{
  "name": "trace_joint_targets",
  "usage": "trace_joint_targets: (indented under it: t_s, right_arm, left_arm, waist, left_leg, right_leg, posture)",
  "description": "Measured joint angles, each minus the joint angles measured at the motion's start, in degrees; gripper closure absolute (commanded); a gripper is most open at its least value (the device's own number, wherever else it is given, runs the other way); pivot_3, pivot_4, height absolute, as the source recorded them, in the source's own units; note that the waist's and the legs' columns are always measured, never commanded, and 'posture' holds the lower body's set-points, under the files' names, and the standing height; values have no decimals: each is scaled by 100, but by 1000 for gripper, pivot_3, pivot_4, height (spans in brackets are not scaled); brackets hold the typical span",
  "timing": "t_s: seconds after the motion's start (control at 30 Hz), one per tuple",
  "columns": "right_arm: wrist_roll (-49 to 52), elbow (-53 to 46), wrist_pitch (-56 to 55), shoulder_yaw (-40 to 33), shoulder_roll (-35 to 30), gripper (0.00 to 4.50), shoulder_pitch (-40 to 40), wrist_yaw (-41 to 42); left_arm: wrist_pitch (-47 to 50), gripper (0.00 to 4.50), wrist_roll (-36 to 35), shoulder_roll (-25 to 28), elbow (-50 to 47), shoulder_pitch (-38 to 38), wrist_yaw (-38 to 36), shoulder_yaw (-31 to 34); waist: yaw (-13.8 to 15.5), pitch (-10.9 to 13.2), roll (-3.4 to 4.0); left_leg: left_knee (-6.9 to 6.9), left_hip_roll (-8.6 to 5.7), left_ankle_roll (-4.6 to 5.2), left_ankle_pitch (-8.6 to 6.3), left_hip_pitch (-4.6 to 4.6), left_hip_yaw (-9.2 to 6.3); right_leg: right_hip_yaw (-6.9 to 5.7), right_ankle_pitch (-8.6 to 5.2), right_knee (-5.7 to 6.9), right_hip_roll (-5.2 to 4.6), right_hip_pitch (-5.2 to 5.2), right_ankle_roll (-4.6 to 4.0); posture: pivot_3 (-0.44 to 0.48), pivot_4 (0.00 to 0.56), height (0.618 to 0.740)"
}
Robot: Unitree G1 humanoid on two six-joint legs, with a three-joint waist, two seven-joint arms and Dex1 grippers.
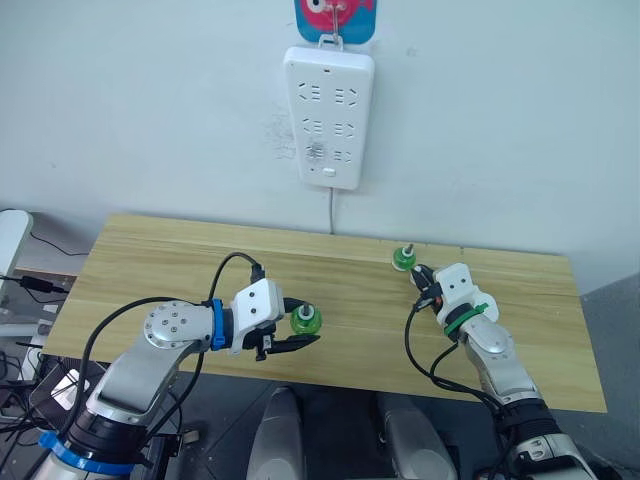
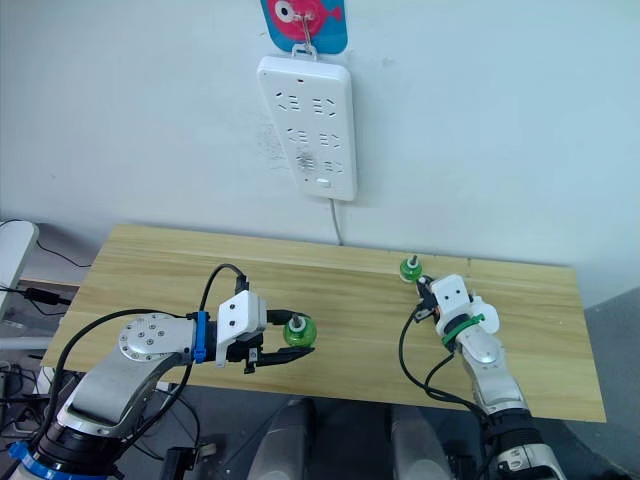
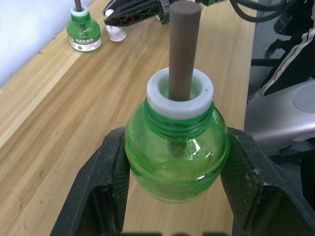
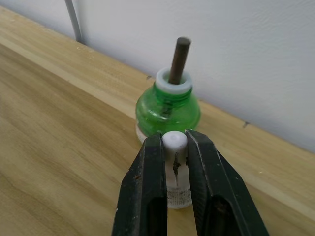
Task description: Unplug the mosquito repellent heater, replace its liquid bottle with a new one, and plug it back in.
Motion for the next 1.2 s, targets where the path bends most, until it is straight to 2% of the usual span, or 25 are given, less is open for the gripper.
trace_joint_targets:
  t_s: [0.2, 0.33, 0.47, 0.5, 0.57, 0.63, 0.8, 1.1, 1.2]
  right_arm:
    - [89, -392, 69, -174, 22, 1442, 271, 11]
    - [337, -1587, 535, -290, -249, 1430, 773, 254]
    - [802, -3239, 1437, -269, -886, 1430, 1421, 830]
    - [1002, -3847, 1836, -161, -1262, 1430, 1508, 1134]
    - [1273, -4738, 2386, 20, -1729, 1430, 1449, 1520]
    - [1568, -5434, 2902, 219, -1929, 1430, 1180, 1780]
    - [1954, -5996, 3995, 900, -1853, 1430, 106, 1960]
    - [1970, -5930, 4306, 1167, -1725, 1430, -58, 1996]
    - [1853, -5918, 4264, 1192, -1741, 2310, -42, 2040]
  left_arm:
    - [-17, 2242, -2, -35, 10, -88, -9, -12]
    - [-47, 2242, -24, -125, 50, -164, -38, -73]
    - [-145, 2242, -87, -290, 119, -343, -201, -132]
    - [-189, 2242, -116, -338, 190, -449, -299, -187]
    - [-273, 2242, -138, -417, 302, -642, -432, -292]
    - [-316, 2242, -160, -548, 339, -842, -552, -380]
    - [-357, 2242, -186, -899, 605, -1441, -790, -642]
    - [-280, 2242, -253, -1016, 691, -1599, -879, -681]
    - [-299, 2242, -242, -1000, 693, -1597, -886, -682]
  waist:
    - [3, 3, 6]
    - [14, 7, 12]
    - [12, 12, 22]
    - [6, 16, 28]
    - [-26, 16, 28]
    - [-59, 15, 26]
    - [-114, 12, 22]
    - [-111, 12, 22]
    - [-111, 11, 21]
  left_leg:
    - [0, 0, 0, 0, -1, 1]
    - [-5, 0, -1, 0, -2, -2]
    - [-5, -1, -1, 0, -5, -1]
    - [-3, -3, -1, 0, -4, 0]
    - [-2, 0, -2, 1, 1, 0]
    - [-1, 5, -2, 1, 2, -4]
    - [2, 0, -2, 2, -3, -5]
    - [0, -1, -2, 2, -25, -18]
    - [3, -2, -2, 2, -25, -19]
  right_leg:
    - [2, 0, -1, 0, 0, 0]
    - [0, 0, -7, 0, 1, 1]
    - [1, 0, -10, -1, 2, 1]
    - [4, 0, -9, -2, 2, 1]
    - [5, 0, -8, 2, 6, 2]
    - [2, 0, -9, 7, 8, 2]
    - [0, 1, -16, 4, 8, 3]
    - [-20, 1, -27, -2, -2, 2]
    - [-21, 1, -24, -2, -2, 2]
  posture:
    - [11, 343, 697]
    - [5, 335, 697]
    - [-27, 333, 697]
    - [-38, 332, 697]
    - [-50, 331, 697]
    - [-64, 326, 697]
    - [-61, 314, 697]
    - [-55, 299, 697]
    - [-57, 291, 697]
